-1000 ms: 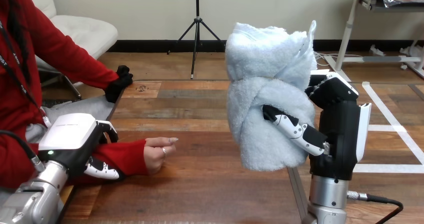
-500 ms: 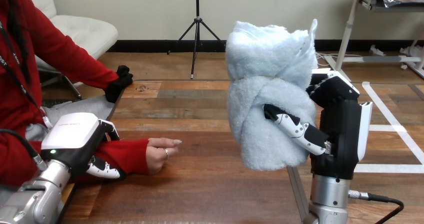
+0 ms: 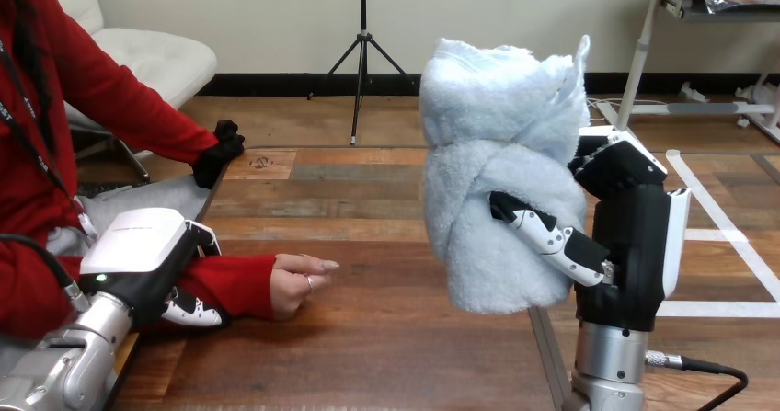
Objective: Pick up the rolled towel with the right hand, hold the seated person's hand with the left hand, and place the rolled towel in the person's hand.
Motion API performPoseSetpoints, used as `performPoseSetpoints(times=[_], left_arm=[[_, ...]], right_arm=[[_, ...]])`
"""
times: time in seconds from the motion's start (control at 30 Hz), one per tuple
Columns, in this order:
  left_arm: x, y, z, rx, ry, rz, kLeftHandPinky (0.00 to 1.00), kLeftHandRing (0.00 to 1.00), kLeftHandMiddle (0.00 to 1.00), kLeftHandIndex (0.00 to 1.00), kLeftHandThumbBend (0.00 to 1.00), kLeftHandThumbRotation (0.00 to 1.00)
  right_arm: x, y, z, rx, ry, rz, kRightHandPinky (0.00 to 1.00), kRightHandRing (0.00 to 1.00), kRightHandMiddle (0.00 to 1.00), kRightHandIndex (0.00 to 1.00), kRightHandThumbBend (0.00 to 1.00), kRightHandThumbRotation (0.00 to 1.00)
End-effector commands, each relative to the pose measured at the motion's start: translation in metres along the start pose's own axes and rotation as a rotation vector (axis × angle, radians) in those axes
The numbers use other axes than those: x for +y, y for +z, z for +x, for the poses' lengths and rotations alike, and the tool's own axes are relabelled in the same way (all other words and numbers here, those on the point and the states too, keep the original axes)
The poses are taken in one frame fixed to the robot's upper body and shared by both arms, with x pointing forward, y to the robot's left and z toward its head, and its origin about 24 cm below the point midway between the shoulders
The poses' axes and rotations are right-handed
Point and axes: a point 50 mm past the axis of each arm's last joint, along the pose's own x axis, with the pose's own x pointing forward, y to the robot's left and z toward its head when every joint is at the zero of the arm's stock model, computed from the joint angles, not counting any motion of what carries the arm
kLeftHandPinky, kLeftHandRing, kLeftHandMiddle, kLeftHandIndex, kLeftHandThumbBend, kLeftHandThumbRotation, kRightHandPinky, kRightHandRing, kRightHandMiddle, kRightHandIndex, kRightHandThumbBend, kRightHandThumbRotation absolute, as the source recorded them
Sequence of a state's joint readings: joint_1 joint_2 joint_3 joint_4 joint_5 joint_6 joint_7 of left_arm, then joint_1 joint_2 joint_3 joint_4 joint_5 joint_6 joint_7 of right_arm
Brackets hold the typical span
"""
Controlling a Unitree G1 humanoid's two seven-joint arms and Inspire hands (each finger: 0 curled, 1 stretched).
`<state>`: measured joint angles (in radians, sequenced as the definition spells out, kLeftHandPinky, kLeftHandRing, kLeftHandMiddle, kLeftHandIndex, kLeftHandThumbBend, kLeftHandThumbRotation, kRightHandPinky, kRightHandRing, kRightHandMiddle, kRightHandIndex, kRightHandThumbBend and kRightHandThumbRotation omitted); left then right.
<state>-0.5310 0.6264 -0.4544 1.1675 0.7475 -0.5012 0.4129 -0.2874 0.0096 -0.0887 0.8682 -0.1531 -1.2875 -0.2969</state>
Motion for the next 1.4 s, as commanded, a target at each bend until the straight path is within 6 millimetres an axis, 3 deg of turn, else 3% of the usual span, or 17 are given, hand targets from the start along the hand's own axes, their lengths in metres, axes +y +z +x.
performPoseSetpoints(times=[0.0, 0.87, 1.37], left_arm=[[-0.004, 0.010, 0.004, -0.035, -0.033, 0.003, 0.40, 0.41, 0.45, 0.47, 0.85, 0.13], [-0.010, 0.020, 0.004, -0.080, -0.053, -0.041, 0.35, 0.36, 0.40, 0.41, 0.83, 0.01], [-0.010, 0.025, 0.005, -0.101, -0.039, -0.062, 0.34, 0.35, 0.39, 0.39, 0.82, 0.00]], right_arm=[[0.008, 0.011, 0.018, -0.092, -0.023, 0.048, 0.24, 0.31, 0.42, 0.44, 0.72, 0.00], [0.009, 0.009, 0.017, -0.068, -0.009, 0.050, 0.24, 0.30, 0.42, 0.44, 0.72, 0.00], [0.010, 0.004, 0.014, -0.029, 0.001, 0.041, 0.24, 0.30, 0.42, 0.44, 0.73, 0.00]])
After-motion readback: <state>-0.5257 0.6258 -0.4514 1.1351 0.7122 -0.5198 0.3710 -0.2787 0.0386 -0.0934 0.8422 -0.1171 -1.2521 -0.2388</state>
